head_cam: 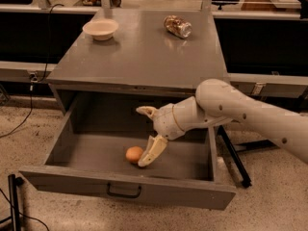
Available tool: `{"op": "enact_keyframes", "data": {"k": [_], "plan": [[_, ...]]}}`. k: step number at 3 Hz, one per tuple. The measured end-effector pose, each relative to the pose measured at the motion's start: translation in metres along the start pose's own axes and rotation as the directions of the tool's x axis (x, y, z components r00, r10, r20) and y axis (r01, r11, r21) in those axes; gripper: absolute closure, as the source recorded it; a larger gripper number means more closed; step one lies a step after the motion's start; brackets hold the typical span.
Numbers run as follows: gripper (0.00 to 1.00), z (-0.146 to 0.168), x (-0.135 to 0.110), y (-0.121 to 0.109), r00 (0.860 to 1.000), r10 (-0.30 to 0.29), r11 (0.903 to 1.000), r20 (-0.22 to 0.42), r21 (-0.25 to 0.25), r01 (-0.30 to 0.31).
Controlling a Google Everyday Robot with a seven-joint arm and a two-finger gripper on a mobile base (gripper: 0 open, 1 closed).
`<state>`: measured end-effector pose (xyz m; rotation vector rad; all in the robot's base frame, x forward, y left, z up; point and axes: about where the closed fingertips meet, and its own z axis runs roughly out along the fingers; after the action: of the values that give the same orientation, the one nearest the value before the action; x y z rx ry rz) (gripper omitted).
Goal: Pick orange from top drawer and place on counter
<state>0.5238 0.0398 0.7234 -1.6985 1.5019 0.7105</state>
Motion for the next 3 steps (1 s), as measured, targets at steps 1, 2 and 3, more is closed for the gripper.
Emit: {"op": "enact_keyframes", "data": {"k": [1, 2, 3], "plan": [[0.08, 0.026, 0.024, 0.003, 1.0, -0.001, 0.9993, 0.031, -0.037, 0.002], [0.21, 0.037, 0.041, 0.003, 0.999, 0.02, 0.9985, 0.049, -0.051, -0.017], [0.38, 0.046, 0.063, 0.004, 0.997, 0.052, 0.9968, 0.06, -0.064, -0.049]]}}
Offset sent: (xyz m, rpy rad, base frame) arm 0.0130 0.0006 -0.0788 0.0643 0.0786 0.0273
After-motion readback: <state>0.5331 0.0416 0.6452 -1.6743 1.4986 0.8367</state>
